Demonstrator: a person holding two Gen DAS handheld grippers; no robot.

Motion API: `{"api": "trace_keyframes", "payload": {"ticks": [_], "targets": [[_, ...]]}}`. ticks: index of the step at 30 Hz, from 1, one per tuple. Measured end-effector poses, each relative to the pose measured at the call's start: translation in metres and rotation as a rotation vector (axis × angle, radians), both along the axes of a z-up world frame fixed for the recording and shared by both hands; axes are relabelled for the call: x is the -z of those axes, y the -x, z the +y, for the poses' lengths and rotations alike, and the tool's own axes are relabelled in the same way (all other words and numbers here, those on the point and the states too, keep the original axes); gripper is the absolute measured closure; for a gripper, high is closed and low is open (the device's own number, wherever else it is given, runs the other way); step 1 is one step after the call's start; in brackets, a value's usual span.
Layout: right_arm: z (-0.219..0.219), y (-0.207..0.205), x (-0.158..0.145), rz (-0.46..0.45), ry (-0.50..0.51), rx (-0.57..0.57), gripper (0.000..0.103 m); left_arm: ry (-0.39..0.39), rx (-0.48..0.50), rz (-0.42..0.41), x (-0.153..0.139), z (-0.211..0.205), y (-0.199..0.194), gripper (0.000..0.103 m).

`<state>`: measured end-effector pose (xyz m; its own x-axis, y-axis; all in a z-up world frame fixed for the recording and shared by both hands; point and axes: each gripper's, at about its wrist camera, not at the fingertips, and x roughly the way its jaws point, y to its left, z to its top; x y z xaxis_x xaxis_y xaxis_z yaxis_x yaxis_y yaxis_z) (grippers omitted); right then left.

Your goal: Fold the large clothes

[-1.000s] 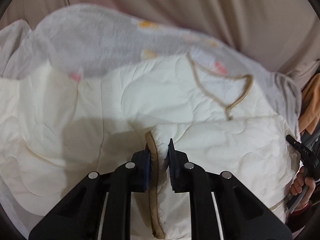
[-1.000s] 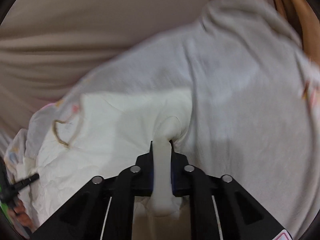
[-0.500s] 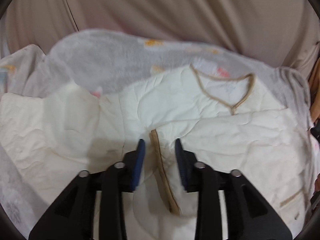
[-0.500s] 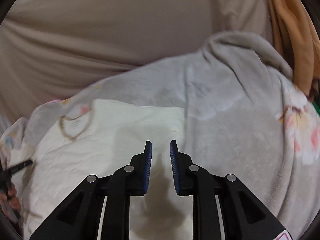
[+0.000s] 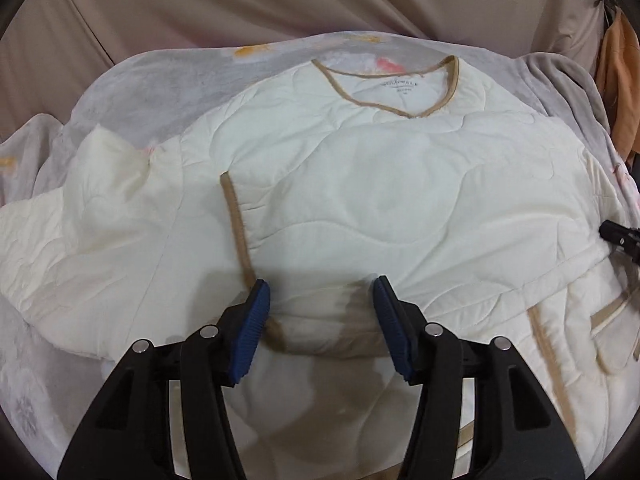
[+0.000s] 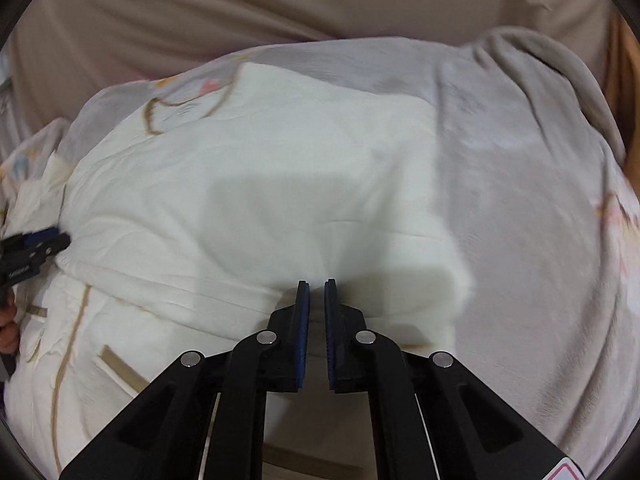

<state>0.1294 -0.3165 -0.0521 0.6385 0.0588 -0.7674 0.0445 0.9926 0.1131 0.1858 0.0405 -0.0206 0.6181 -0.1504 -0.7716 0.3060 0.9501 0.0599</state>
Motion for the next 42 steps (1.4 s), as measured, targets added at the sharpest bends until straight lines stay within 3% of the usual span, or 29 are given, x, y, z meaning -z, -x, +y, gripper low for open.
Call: {"api": "trace_keyframes", "payload": {"ticks": [1, 6, 9, 12, 15, 17, 19, 20, 22, 23, 26, 29, 31, 33, 38, 40, 42], "targets": [[-0.008, 0.001, 0.002, 0.01, -0.026, 0.009, 0.102, -0.006, -0.009, 0.0, 0.003, 0.002, 0.001, 0.043], [0.0, 0.001, -0.024, -0.005, 0.024, 0.057, 0.1, 0.06, -0.048, 0.011, -0.012, 0.014, 0.0, 0.044], [0.007, -0.008, -0.056, -0.085, 0.047, 0.039, 0.1, 0.08, -0.036, -0.05, -0.043, 0.009, -0.009, 0.045], [0.009, -0.045, -0.071, -0.117, 0.097, 0.037, 0.1, 0.059, -0.04, -0.106, -0.057, -0.007, -0.031, 0.042], [-0.001, -0.088, -0.054, -0.075, 0.084, 0.083, 0.1, 0.038, -0.076, -0.06, -0.04, -0.017, -0.066, 0.042], [-0.016, -0.113, -0.029, -0.041, 0.102, 0.142, 0.1, 0.019, -0.102, 0.001, -0.016, -0.019, -0.085, 0.041], [-0.035, -0.126, 0.0, 0.004, 0.085, 0.186, 0.102, 0.013, -0.093, -0.001, 0.0, -0.019, -0.088, 0.038], [-0.044, -0.126, 0.006, -0.009, 0.016, 0.189, 0.102, 0.001, -0.09, -0.028, 0.0, -0.021, -0.085, 0.038], [-0.049, -0.122, -0.002, -0.01, -0.016, 0.21, 0.101, -0.029, -0.09, -0.05, 0.0, -0.025, -0.081, 0.038], [-0.049, -0.116, -0.008, -0.019, -0.03, 0.211, 0.095, -0.033, -0.091, -0.054, 0.001, -0.025, -0.081, 0.038], [-0.039, -0.089, -0.028, -0.064, -0.1, 0.134, 0.092, 0.0, -0.091, -0.045, 0.001, -0.019, -0.083, 0.038], [-0.02, -0.059, -0.027, -0.042, -0.031, 0.055, 0.092, 0.009, -0.091, -0.044, 0.001, -0.016, -0.082, 0.038], [-0.014, -0.045, -0.009, 0.005, 0.034, 0.027, 0.097, 0.002, -0.091, -0.047, 0.001, -0.018, -0.08, 0.038], [-0.012, -0.033, 0.004, -0.002, 0.088, 0.008, 0.1, -0.003, -0.092, -0.047, 0.002, -0.018, -0.078, 0.038], [-0.017, -0.008, -0.024, -0.047, 0.012, 0.043, 0.099, -0.015, -0.119, -0.043, -0.008, -0.014, -0.058, 0.038], [-0.011, 0.004, -0.031, -0.069, 0.043, 0.026, 0.098, 0.018, -0.092, -0.047, -0.017, -0.006, -0.037, 0.038], [-0.011, 0.009, -0.02, -0.042, 0.076, 0.038, 0.096, 0.001, -0.085, -0.039, -0.014, -0.004, -0.021, 0.038]]}}
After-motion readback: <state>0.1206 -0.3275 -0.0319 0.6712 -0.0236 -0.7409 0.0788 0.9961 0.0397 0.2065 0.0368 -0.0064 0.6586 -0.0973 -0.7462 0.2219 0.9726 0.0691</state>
